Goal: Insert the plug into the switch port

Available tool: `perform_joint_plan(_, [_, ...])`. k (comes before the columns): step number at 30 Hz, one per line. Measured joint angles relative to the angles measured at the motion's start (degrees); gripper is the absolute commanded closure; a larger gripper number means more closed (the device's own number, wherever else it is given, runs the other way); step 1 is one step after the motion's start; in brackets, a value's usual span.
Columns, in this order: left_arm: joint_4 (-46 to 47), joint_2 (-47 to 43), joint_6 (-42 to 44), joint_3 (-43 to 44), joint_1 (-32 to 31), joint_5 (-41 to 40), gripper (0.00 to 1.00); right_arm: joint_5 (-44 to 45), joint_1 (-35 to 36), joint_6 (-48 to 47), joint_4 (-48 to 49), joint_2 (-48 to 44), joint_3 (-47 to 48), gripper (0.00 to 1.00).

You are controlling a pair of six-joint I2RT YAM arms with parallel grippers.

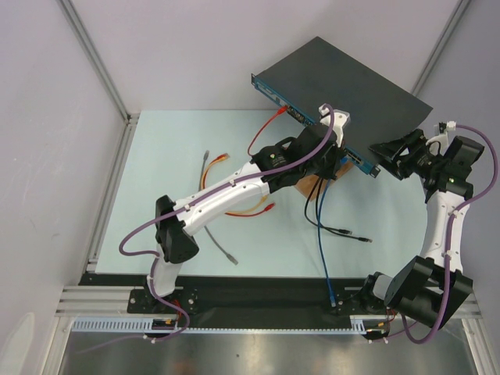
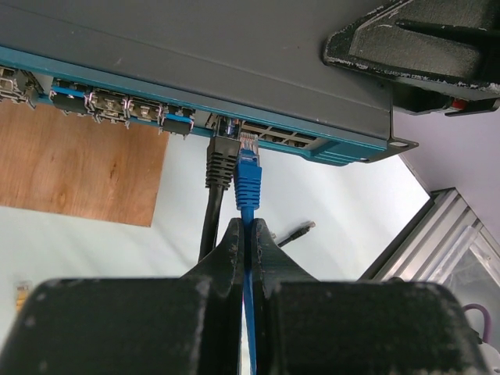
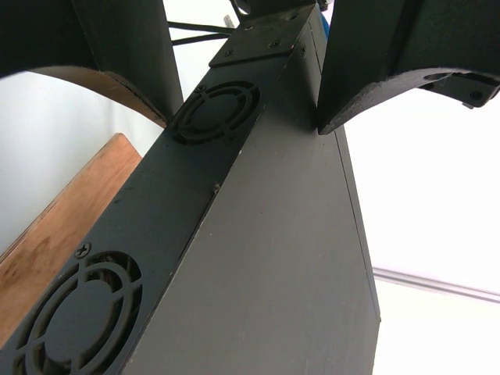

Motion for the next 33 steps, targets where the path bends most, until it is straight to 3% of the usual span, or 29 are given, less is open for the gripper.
perform_joint_plan(33, [0.87, -0.33, 1.4, 0.33, -0.09, -0.13, 1.0, -0.11, 0.0, -0.37, -0.11, 0.07, 0.0, 1.0])
